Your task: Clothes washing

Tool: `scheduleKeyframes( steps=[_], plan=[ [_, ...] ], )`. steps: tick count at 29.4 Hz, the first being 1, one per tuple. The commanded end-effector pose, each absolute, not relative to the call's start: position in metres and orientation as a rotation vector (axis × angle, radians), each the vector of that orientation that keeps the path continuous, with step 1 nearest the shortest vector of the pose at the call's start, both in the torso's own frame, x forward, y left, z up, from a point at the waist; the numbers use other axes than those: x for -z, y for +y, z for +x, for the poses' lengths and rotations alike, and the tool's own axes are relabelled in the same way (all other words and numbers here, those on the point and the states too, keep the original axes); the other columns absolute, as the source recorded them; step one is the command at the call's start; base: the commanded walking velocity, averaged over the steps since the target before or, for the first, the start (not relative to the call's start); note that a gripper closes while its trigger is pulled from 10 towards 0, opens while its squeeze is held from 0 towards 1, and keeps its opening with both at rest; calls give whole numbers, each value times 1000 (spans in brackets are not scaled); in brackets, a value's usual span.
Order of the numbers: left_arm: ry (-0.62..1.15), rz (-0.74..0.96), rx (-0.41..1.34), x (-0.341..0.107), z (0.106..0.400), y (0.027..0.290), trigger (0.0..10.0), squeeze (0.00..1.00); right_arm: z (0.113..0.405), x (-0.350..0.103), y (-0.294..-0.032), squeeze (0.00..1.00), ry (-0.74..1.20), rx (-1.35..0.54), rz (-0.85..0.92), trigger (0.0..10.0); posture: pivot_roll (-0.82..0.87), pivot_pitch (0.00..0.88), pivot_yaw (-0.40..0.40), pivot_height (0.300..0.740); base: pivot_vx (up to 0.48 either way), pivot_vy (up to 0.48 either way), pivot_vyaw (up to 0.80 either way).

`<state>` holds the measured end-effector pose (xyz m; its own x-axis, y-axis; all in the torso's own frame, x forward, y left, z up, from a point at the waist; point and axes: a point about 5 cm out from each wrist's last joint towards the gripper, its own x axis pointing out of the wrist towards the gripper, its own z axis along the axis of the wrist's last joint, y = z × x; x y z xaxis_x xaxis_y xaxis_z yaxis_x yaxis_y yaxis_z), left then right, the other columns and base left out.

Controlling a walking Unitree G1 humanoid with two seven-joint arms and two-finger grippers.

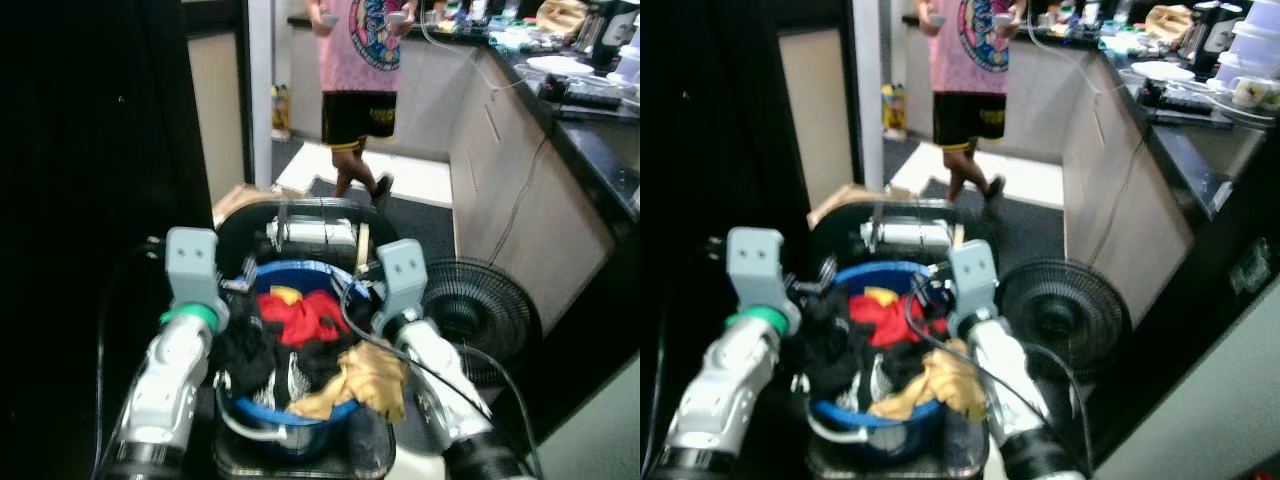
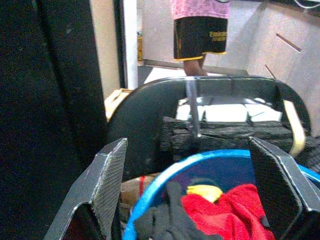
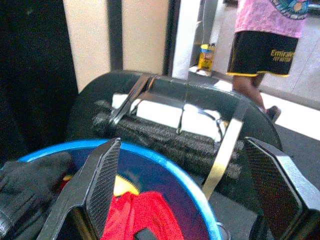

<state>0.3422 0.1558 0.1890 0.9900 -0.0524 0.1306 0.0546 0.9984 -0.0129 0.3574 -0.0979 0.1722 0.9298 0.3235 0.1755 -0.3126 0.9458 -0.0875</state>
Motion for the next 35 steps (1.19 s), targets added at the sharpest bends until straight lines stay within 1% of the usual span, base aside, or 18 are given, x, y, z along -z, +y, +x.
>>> scheduleKeyframes(
  steps=[1, 2, 4, 6, 9, 11, 13, 14, 15, 20, 21, 22, 23, 27, 31, 34, 35],
  plan=[
    [-91, -19, 60, -180, 342, 156, 10000, 0, 357, -164, -99, 0, -156, -317, -68, 10000, -14, 0, -3, 740, 0, 0, 0],
    [-91, -19, 60, -180, 342, 156, 10000, 0, 357, -164, -99, 0, -156, -317, -68, 10000, -14, 0, -3, 740, 0, 0, 0],
    [-117, 38, 108, -182, 343, 151, 10000, 0, 357, -160, -106, 0, -139, -301, -84, 10000, -5, 0, -4, 740, 0, 0, 0],
    [-124, 59, 179, -183, 344, 147, 10000, 0, 360, -156, -116, 0, -126, -263, -74, 10000, -3, 0, 7, 740, 0, 0, 0],
    [-66, 111, 278, -177, 346, 144, 10000, 0, 362, -154, -129, 0, -111, -224, -74, 10000, -15, 0, 31, 740, 0, 0, 0],
    [-66, 111, 278, -177, 346, 144, 10000, 0, 362, -154, -129, 0, -111, -224, -74, 10000, -15, 0, 31, 740, 0, 0, 0],
    [18, 176, 409, -167, 343, 139, 10000, 0, 361, -150, -136, 0, -98, -211, -85, 10000, -19, 0, 38, 740, 0, 0, 0],
    [18, 176, 409, -167, 343, 139, 10000, 0, 361, -150, -136, 0, -98, -211, -85, 10000, -19, 0, 38, 740, 0, 0, 0],
    [53, 198, 466, -162, 340, 137, 10000, 0, 361, -148, -138, 0, -92, -207, -88, 10000, -19, 0, 38, 740, 0, 0, 0],
    [127, 202, 529, -152, 336, 135, 10000, 0, 359, -144, -140, 0, -77, -205, -96, 10000, -23, 0, 37, 740, 0, 0, 0],
    [151, 192, 545, -148, 334, 134, 10000, 800, 358, -142, -140, 0, -70, -210, -99, 10000, -23, 0, 37, 740, 0, 0, 0],
    [151, 192, 545, -148, 334, 134, 10000, 800, 358, -142, -140, 0, -70, -210, -99, 10000, -23, 0, 37, 740, 0, 0, 0],
    [161, 181, 543, -145, 333, 133, 10000, 1000, 358, -141, -138, 0, -68, -227, -94, 10000, -29, 0, 32, 740, 0, 0, 0],
    [152, 149, 518, -143, 333, 130, 10000, 1000, 357, -142, -127, 0, -80, -305, -68, 10000, -31, 0, 21, 740, 0, 0, 0],
    [165, 148, 534, -140, 332, 129, 10000, 1000, 358, -142, -122, 0, -78, -333, -74, 10000, -29, 0, 13, 740, 0, 0, 0],
    [288, 205, 587, -122, 324, 127, 10000, 1000, 359, -140, -117, 0, -64, -353, -92, 10000, -23, 0, 2, 740, 0, 0, 0],
    [288, 205, 587, -122, 324, 127, 10000, 1000, 359, -140, -117, 0, -64, -353, -92, 10000, -23, 0, 2, 740, 0, 0, 0]
  ],
)
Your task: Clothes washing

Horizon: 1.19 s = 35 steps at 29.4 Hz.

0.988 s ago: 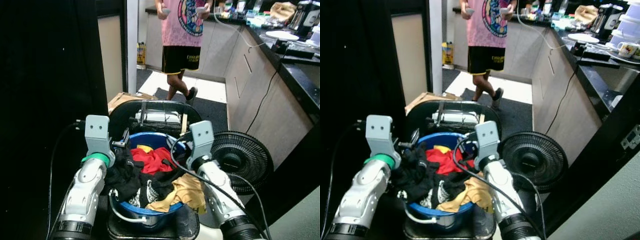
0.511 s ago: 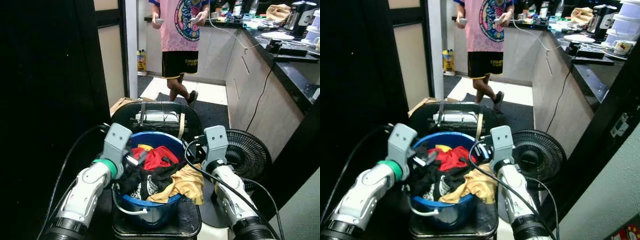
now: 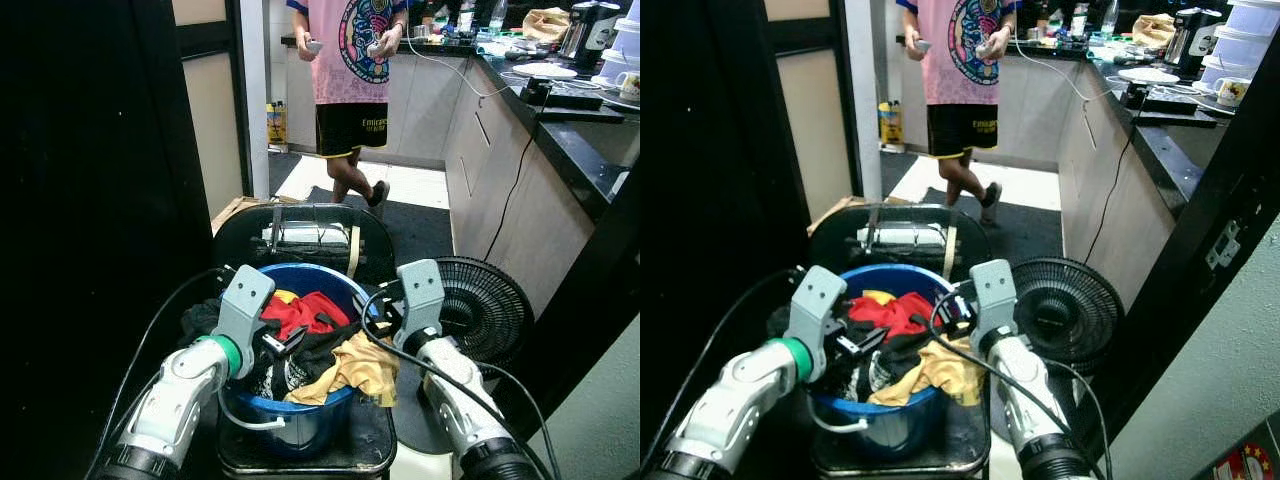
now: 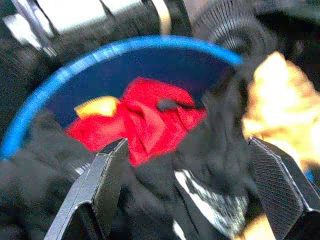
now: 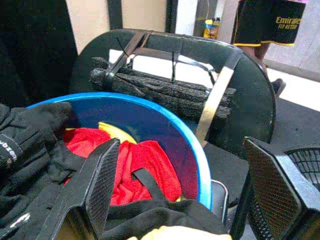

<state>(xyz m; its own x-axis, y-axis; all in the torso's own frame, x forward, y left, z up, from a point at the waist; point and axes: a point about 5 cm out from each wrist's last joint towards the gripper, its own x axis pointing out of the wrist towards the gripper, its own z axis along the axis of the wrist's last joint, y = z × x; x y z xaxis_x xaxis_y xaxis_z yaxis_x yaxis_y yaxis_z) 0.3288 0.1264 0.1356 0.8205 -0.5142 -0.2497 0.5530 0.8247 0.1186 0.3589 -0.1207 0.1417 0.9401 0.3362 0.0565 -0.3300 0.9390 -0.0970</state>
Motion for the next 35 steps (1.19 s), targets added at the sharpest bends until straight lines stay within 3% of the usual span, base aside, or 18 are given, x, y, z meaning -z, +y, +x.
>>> scheduleKeyframes(
  steps=[1, 5, 6, 7, 13, 15, 17, 19, 20, 26, 29, 35],
  plan=[
    [328, 218, 583, -115, 323, 127, 10000, 1000, 360, -139, -116, 0, -60, -356, -94, 10000, -24, 0, -4, 740, 0, 0, 0],
    [348, 233, 574, -111, 324, 126, 10000, 1000, 360, -139, -115, 0, -56, -360, -96, 10000, -26, 0, -5, 740, 0, 0, 0],
    [371, 241, 536, -106, 326, 127, 10000, 635, 361, -139, -114, 0, -55, -369, -103, 10000, -26, 0, -5, 740, 0, 0, 0],
    [373, 253, 478, -105, 331, 129, 10000, 0, 361, -140, -112, 0, -54, -375, -107, 10000, -31, 0, -5, 740, 0, 0, 0],
    [370, 260, 438, -104, 333, 131, 10000, 0, 362, -141, -111, 0, -55, -378, -108, 10000, -31, 0, -5, 740, 0, 0, 0],
    [270, 179, 221, -121, 346, 156, 10000, 0, 362, -142, -113, 0, -58, -381, -106, 10000, -37, 0, -3, 740, 0, 0, 0],
    [244, 137, 150, -127, 348, 169, 10000, 0, 363, -142, -114, 0, -59, -382, -105, 10000, -34, 0, -7, 740, 0, 0, 0],
    [244, 137, 150, -127, 348, 169, 10000, 0, 363, -142, -114, 0, -59, -382, -105, 10000, -34, 0, -7, 740, 0, 0, 0],
    [219, 95, 74, -134, 348, 193, 10000, 0, 363, -143, -113, 0, -58, -388, -105, 10000, -32, 0, -13, 740, 0, 0, 0],
    [197, 40, 61, -139, 346, 205, 10000, 0, 364, -144, -111, 0, -60, -396, -106, 10000, -29, 0, -18, 740, 0, 0, 0],
    [347, 37, 56, -120, 339, 215, 10000, 0, 365, -146, -108, 0, -64, -413, -113, 10000, -33, 0, -26, 740, 0, 0, 0],
    [469, 0, 101, -101, 331, 211, 10000, 8, 365, -146, -109, 0, -66, -424, -125, 10000, -31, 0, -35, 740, 0, 0, 0]
  ],
)
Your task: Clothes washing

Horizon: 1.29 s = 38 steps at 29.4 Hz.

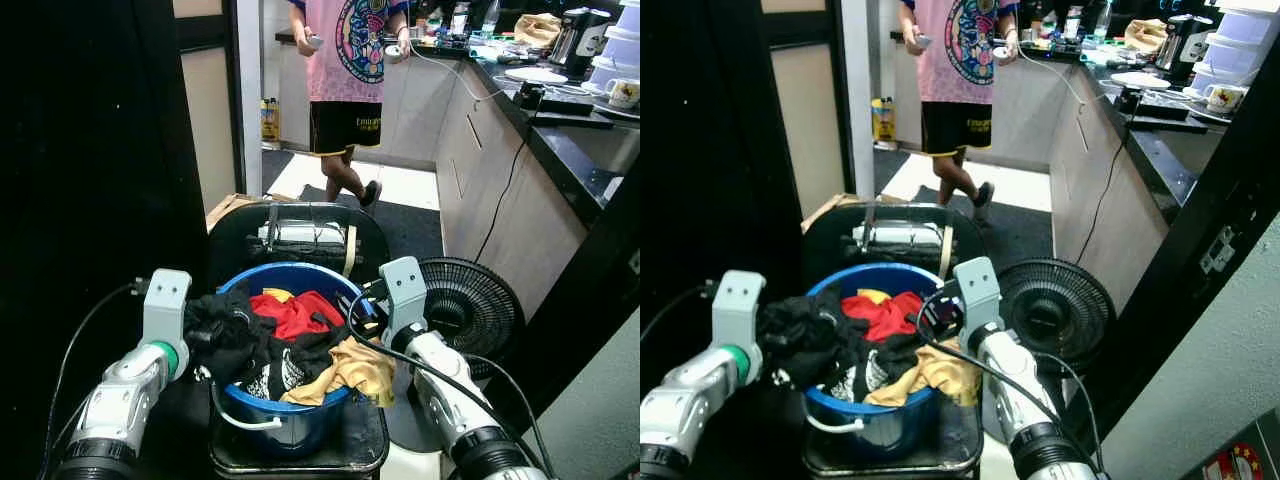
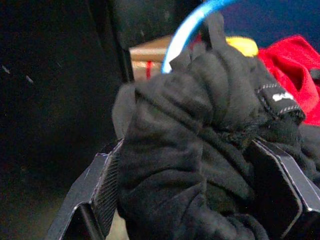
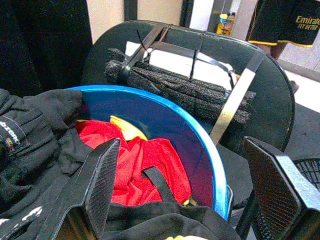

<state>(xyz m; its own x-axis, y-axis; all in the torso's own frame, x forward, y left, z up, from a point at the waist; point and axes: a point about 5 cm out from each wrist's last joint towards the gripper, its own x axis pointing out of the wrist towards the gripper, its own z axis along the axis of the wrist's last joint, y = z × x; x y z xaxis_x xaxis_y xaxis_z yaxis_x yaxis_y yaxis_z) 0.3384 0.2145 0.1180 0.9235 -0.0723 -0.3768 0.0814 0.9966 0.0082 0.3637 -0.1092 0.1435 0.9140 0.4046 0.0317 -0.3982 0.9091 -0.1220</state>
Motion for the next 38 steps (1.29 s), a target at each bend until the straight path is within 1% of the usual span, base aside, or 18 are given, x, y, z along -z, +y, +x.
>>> scheduleKeyframes(
  steps=[1, 7, 8, 9, 13, 15, 29, 32, 35, 36, 38],
  plan=[
    [469, 0, 101, -101, 331, 211, 10000, 8, 365, -146, -109, 0, -66, -424, -125, 10000, -31, 0, -35, 740, 0, 0, 0],
    [484, -3, 116, -98, 329, 208, 10000, 0, 366, -147, -109, 0, -69, -426, -130, 10000, -33, 0, -37, 740, 0, 0, 0],
    [474, -1, 117, -98, 329, 208, 2549, 0, 366, -148, -109, 0, -72, -425, -131, 10000, -32, 0, -38, 740, 0, 0, 0],
    [460, -5, 117, -99, 329, 207, 0, 0, 367, -148, -109, 0, -73, -424, -131, 10000, -32, 0, -38, 740, 0, 0, 0],
    [448, -14, 127, -100, 329, 207, 0, 0, 367, -149, -109, 0, -74, -424, -131, 10000, -32, 0, -39, 740, 0, 0, 0],
    [404, -24, 142, -106, 330, 205, 0, 0, 367, -149, -109, 0, -76, -424, -130, 10000, -32, 0, -41, 740, 0, 0, 0],
    [358, -87, 143, -114, 328, 205, 0, 0, 367, -148, -107, 0, -74, -429, -128, 10000, -29, 0, -46, 740, 0, 0, 0],
    [308, -108, 153, -120, 327, 203, 0, 0, 368, -148, -107, 0, -72, -430, -125, 10000, -30, 0, -46, 740, 0, 0, 0],
    [295, -114, 154, -122, 328, 203, 0, 0, 368, -148, -107, 0, -72, -430, -125, 10000, -30, 0, -46, 740, 0, 0, 0],
    [263, -125, 154, -127, 329, 203, 0, 0, 368, -148, -106, 0, -72, -430, -124, 10000, -29, 0, -47, 740, 0, 0, 0],
    [263, -125, 154, -127, 329, 203, 0, 0, 368, -148, -106, 0, -72, -430, -124, 10000, -29, 0, -47, 740, 0, 0, 0]
  ],
)
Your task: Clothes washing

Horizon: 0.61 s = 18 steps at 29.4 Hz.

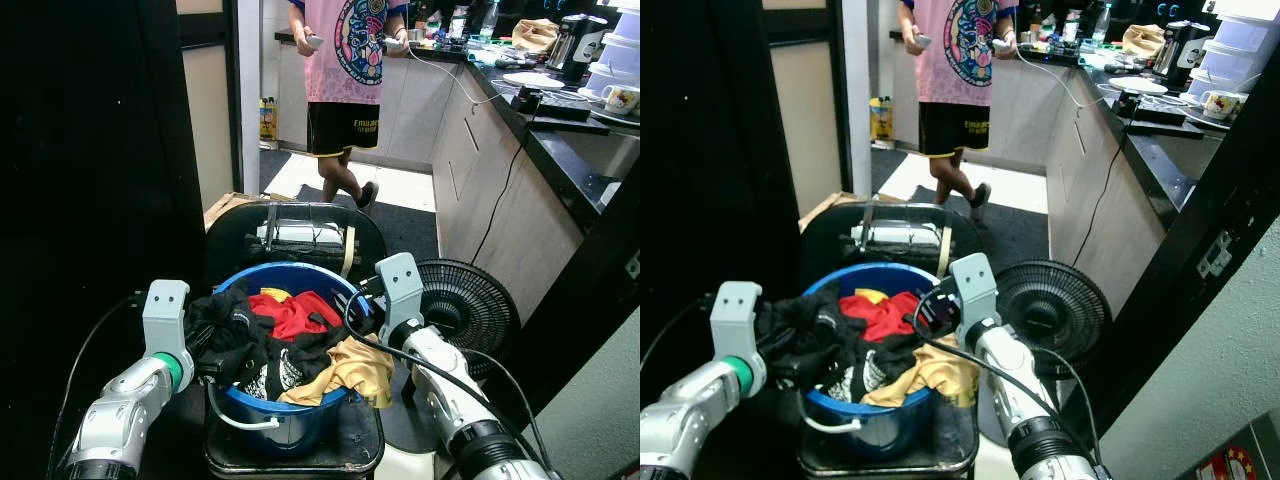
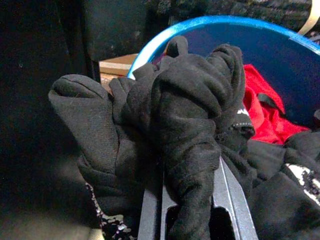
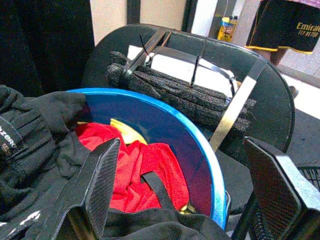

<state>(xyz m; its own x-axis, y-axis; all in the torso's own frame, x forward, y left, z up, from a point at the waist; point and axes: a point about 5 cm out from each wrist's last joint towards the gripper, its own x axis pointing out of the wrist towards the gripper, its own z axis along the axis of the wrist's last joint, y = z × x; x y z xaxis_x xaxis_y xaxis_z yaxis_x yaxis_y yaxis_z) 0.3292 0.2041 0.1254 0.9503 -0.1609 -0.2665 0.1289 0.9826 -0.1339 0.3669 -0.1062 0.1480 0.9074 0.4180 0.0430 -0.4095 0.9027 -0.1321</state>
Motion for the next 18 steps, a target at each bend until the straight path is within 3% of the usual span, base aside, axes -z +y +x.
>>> scheduleKeyframes(
  steps=[1, 3, 4, 5, 7, 8, 9, 18],
  plan=[
    [206, -127, 159, -136, 330, 202, 0, 0, 368, -148, -106, 0, -73, -430, -123, 10000, -30, 0, -45, 740, 0, 0, 0],
    [206, -127, 159, -136, 330, 202, 0, 0, 368, -148, -106, 0, -73, -430, -123, 10000, -30, 0, -45, 740, 0, 0, 0],
    [51, -188, 190, -161, 333, 197, 0, 0, 368, -149, -106, 0, -76, -430, -121, 10000, -33, 0, -46, 740, 0, 0, 0],
    [51, -188, 190, -161, 333, 197, 0, 0, 368, -149, -106, 0, -76, -430, -121, 10000, -33, 0, -46, 740, 0, 0, 0],
    [-392, -339, 321, -244, 327, 183, 0, 0, 369, -152, -107, 0, -81, -427, -114, 10000, -31, 0, -50, 740, 0, 0, 0],
    [-392, -339, 321, -244, 327, 183, 0, 0, 369, -152, -107, 0, -81, -427, -114, 10000, -31, 0, -50, 740, 0, 0, 0],
    [-548, -384, 368, -275, 320, 180, 0, 0, 369, -153, -107, 0, -83, -425, -112, 10000, -31, 0, -50, 740, 0, 0, 0],
    [-755, -435, 469, -323, 303, 172, 0, 0, 370, -154, -106, 0, -88, -427, -107, 10000, -27, 0, -53, 740, 0, 0, 0]
  ],
)
